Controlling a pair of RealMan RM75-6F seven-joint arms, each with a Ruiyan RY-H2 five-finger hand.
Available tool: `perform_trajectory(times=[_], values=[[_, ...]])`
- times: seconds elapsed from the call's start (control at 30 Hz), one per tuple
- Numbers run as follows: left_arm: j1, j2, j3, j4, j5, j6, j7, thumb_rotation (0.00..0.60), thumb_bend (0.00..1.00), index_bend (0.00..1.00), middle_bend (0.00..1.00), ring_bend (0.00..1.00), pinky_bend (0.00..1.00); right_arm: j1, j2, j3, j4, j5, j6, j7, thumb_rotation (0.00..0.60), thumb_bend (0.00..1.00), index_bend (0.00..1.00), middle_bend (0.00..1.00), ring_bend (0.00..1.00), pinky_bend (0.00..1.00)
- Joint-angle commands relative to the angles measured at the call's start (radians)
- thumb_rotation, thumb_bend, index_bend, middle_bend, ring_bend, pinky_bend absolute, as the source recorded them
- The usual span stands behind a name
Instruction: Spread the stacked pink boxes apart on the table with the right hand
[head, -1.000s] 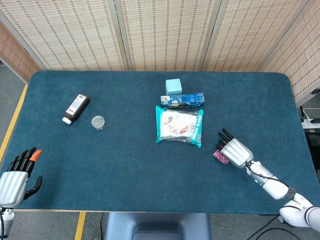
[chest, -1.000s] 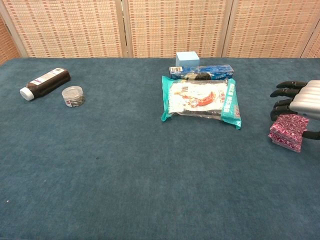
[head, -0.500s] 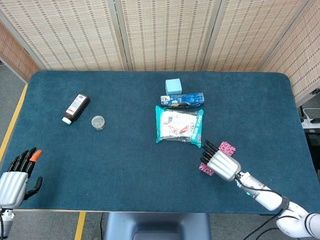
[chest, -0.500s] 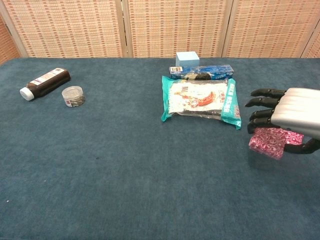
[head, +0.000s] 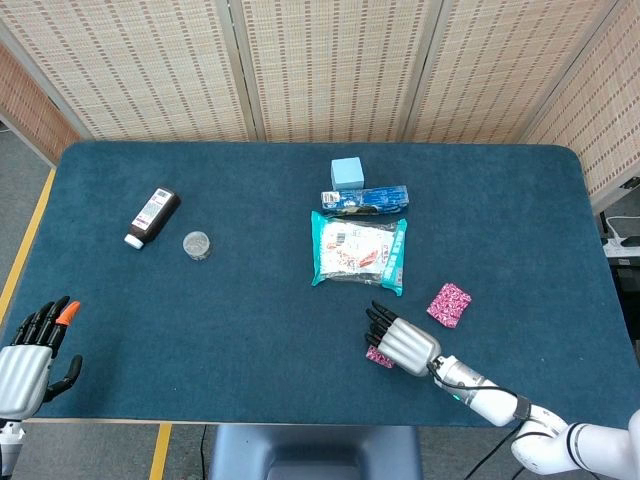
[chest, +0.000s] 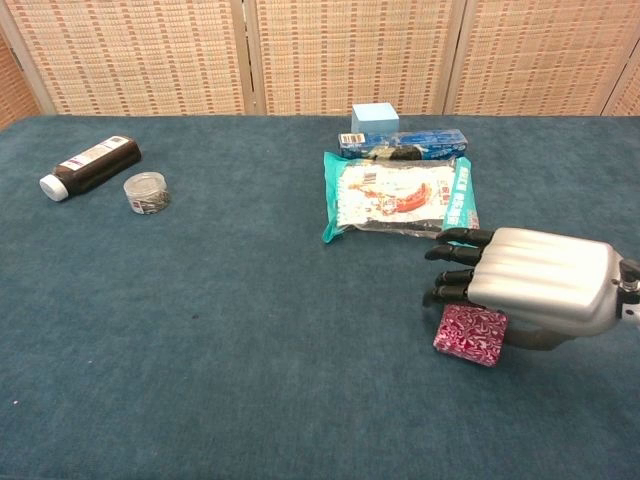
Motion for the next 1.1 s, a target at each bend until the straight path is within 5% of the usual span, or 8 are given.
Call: perform_trajectory(times=[0.03,0.37,0.63,1.1], values=[[-0.002,0.001,-0.001,0.0,-0.002,-0.003,0.0,0.6,0.46,0.0,0.0,0.0,0.13,-0.011,0.018,0.003,-0.03,0.022,-0.003,-0.03,0.6,0.27,0.0,0.04,0.0,0.0],[0.002,-0.003,-0.001,-0.009,-0.003,0.002,0.018,0.6,0.46,0.0,0.0,0.0,0.13,-0.054,0.106,0.005,-0.06,0.036,0.075,-0.018,0.6,0.27,0.0,0.0,0.0,0.0],[0.001,-0.011,0.002,-0.004,-0.003,-0.005,0.031,0.6,0.46,0.0,0.0,0.0,0.13,-0.066,0.143,0.013,0.104,0.079,0.08,0.145,0.6,0.27,0.0,0.0,0.0,0.0],[-0.009,-0.023,0.001,-0.012,-0.012,-0.026,0.067,0.6,0.46,0.0,0.0,0.0,0.13,-0.061,0.069,-0.027,0.35,0.044,0.061,0.357,0.6,0.27,0.0,0.03,0.0,0.0]])
